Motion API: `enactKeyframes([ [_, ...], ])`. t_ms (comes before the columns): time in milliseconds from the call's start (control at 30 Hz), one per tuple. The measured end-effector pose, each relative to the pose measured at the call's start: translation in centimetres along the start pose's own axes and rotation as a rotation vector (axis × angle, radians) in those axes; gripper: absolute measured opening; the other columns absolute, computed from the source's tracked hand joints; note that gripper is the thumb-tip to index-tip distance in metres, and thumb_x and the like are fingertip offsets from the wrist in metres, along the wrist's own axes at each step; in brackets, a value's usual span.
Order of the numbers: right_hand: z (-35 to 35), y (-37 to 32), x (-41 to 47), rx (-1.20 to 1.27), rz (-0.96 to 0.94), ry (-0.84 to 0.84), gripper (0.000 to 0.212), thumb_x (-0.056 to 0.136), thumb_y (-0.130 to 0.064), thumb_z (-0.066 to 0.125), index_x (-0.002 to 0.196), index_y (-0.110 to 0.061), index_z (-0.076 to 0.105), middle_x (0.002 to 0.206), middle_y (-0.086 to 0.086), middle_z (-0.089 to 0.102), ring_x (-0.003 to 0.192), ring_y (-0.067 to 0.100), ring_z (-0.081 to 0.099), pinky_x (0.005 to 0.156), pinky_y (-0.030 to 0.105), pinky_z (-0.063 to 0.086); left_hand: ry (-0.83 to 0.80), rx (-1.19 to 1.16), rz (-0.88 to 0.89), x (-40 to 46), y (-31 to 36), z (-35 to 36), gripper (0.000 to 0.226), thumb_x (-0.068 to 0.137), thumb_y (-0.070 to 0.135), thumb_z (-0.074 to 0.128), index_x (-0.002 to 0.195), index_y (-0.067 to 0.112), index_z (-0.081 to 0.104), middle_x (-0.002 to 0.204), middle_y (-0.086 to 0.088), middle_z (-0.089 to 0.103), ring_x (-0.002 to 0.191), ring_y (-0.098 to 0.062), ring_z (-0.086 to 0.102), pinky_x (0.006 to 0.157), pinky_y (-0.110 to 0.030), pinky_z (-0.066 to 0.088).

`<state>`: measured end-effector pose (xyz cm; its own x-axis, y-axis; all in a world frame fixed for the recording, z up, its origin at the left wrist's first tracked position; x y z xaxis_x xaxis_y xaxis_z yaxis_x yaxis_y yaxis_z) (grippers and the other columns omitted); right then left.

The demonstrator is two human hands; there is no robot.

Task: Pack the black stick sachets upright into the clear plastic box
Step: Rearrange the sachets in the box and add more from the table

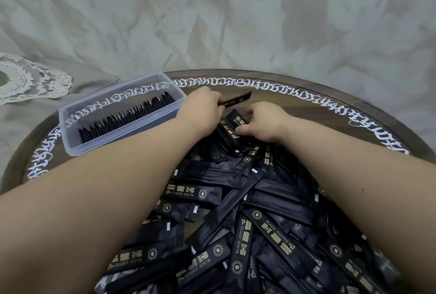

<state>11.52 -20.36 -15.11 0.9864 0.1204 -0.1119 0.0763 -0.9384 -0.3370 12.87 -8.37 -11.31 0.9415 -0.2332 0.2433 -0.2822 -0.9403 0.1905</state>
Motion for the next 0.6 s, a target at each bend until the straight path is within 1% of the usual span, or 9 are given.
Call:
enactKeyframes([
  [100, 0.3, -0.9, -0.3, 0.095, -0.031, -0.004, 0.048, 0.082, -0.032, 0.069, 0.119, -0.003, 0.061, 0.109, 0.009, 0.067, 0.103, 0.028, 0.061, 0.094, 0.035, 0.047, 0.150, -0.066, -0.110, -2.5, -1.6, -3.6, 0.019, 0.092, 0.025, 0.055, 0.106, 0.019, 0.067, 0.098, -0.005, 0.069, 0.093, -0.029, 0.061, 0.077, -0.034, 0.047],
  [167, 0.4, -1.2, -0.5, 0.124, -0.044, 0.003, 0.045, 0.085, -0.032, 0.066, 0.116, 0.000, 0.063, 0.110, 0.012, 0.068, 0.104, 0.029, 0.061, 0.094, 0.036, 0.047, 0.159, -0.085, -0.186, -4.9, -3.3, -4.8, 0.015, 0.089, 0.027, 0.057, 0.096, 0.017, 0.067, 0.091, -0.004, 0.069, 0.089, -0.028, 0.061, 0.077, -0.033, 0.048],
  [233, 0.1, -1.6, -0.7, 0.129, -0.030, 0.012, 0.048, 0.088, -0.043, 0.059, 0.105, 0.001, 0.067, 0.103, 0.015, 0.068, 0.100, 0.032, 0.061, 0.087, 0.036, 0.049, 0.058, -0.058, -0.248, -7.1, -4.8, -4.4, 0.022, 0.087, 0.033, 0.059, 0.085, 0.013, 0.067, 0.085, -0.005, 0.069, 0.084, -0.026, 0.062, 0.074, -0.032, 0.049],
  [267, 0.1, -1.9, -0.8, 0.105, -0.013, 0.008, 0.052, 0.089, -0.050, 0.054, 0.093, 0.000, 0.068, 0.092, 0.013, 0.068, 0.095, 0.032, 0.061, 0.080, 0.034, 0.049, -0.029, -0.025, -0.276, -8.0, -5.4, -3.7, 0.029, 0.088, 0.038, 0.058, 0.082, 0.012, 0.069, 0.082, -0.006, 0.070, 0.082, -0.026, 0.063, 0.072, -0.032, 0.050],
  [333, 0.0, -2.5, -1.2, 0.022, 0.023, -0.003, 0.060, 0.090, -0.060, 0.045, 0.066, -0.007, 0.057, 0.069, 0.006, 0.056, 0.079, 0.030, 0.056, 0.067, 0.030, 0.039, -0.182, 0.053, -0.324, -9.3, -6.5, -2.0, 0.044, 0.090, 0.048, 0.051, 0.081, 0.011, 0.072, 0.080, -0.007, 0.069, 0.083, -0.027, 0.063, 0.068, -0.031, 0.049],
  [367, -0.1, -2.7, -1.3, -0.008, 0.034, -0.009, 0.063, 0.090, -0.063, 0.042, 0.060, -0.009, 0.050, 0.064, 0.004, 0.051, 0.074, 0.029, 0.052, 0.066, 0.030, 0.037, -0.219, 0.076, -0.342, -9.6, -6.8, -1.6, 0.049, 0.092, 0.051, 0.048, 0.082, 0.010, 0.071, 0.082, -0.008, 0.068, 0.086, -0.028, 0.063, 0.068, -0.031, 0.048],
  [500, 0.5, -3.1, -1.2, -0.061, 0.057, -0.077, 0.064, 0.083, -0.072, 0.045, 0.061, -0.011, 0.046, 0.066, 0.002, 0.048, 0.075, 0.026, 0.051, 0.067, 0.031, 0.038, -0.326, 0.151, -0.332, -9.2, -5.8, -0.8, 0.052, 0.100, 0.048, 0.036, 0.093, 0.005, 0.063, 0.100, -0.016, 0.066, 0.100, -0.035, 0.060, 0.079, -0.037, 0.048],
  [533, 0.6, -3.2, -1.2, -0.082, 0.053, -0.101, 0.064, 0.081, -0.072, 0.048, 0.062, -0.012, 0.045, 0.067, 0.002, 0.048, 0.076, 0.025, 0.051, 0.068, 0.031, 0.039, -0.358, 0.165, -0.329, -9.0, -5.5, -0.4, 0.053, 0.100, 0.050, 0.035, 0.090, 0.005, 0.062, 0.102, -0.016, 0.066, 0.101, -0.035, 0.060, 0.082, -0.039, 0.049],
  [600, 0.9, -3.6, -1.1, -0.134, 0.042, -0.149, 0.062, 0.078, -0.071, 0.054, 0.064, -0.011, 0.044, 0.068, 0.002, 0.047, 0.079, 0.025, 0.051, 0.069, 0.030, 0.039, -0.397, 0.159, -0.376, -8.6, -5.8, 0.7, 0.063, 0.092, 0.064, 0.039, 0.069, 0.008, 0.052, 0.103, -0.016, 0.064, 0.100, -0.035, 0.059, 0.080, -0.041, 0.050],
])
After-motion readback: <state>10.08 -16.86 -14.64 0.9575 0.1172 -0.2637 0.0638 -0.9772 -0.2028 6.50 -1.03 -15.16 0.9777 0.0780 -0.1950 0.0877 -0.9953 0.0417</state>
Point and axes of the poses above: each hand's wrist, its own x-axis towards the middle knuckle, its own z-axis out of the palm, y = z × x, the point moved 9 cm from there along x, towards the middle knuckle
